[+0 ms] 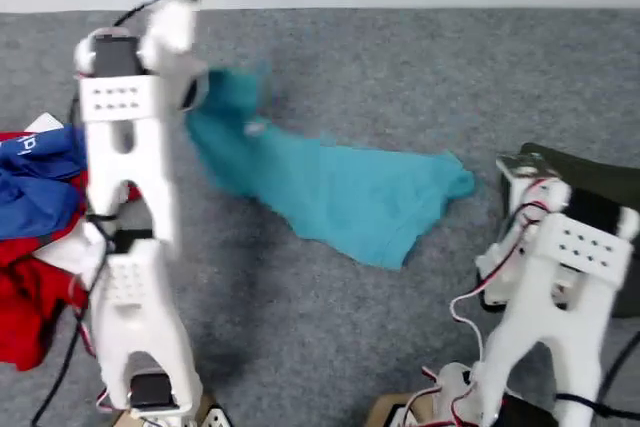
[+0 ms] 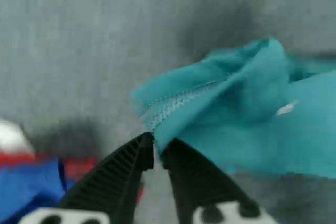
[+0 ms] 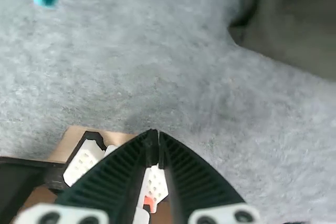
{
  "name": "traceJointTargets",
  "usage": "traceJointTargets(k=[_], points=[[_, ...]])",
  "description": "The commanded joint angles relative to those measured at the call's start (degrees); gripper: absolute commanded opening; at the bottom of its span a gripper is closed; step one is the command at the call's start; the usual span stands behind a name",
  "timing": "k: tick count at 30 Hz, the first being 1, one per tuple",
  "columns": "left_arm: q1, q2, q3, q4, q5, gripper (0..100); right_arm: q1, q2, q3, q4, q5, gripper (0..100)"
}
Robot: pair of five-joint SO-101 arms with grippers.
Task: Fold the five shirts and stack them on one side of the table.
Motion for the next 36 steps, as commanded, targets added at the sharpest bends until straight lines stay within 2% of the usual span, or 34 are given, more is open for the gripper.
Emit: traceJointTargets(k=[1,5,12,19,24,29,36], points=[[-8.62,3.08,-0.22,1.23,-1.32,12,-7.43,-1.54,-1.58,1.54,-3.43,0.9],[-13.54,1.41,-1.19,1.32,-1.67,15,-16.04,-1.36,-6.07,-1.45,-7.38,0.9],[-15.65,-8.44,-1.01,1.32,-1.58,17,-27.56,4.88,-9.76,-7.78,-8.7,0.9],[-20.31,-22.07,-0.66,1.32,-0.26,17,-33.19,22.46,-17.49,-9.27,-8.53,0.9],[-25.41,-32.7,3.65,1.32,1.58,17,-34.59,39.34,-25.32,-12.88,-7.47,0.9],[-30.24,-41.67,12.44,1.23,1.32,17,-32.84,55.6,-43.69,-13.23,-0.79,0.9],[-33.49,-50.55,21.76,1.14,1.05,17,-28.79,75.47,-83.78,-13.05,5.63,0.9]])
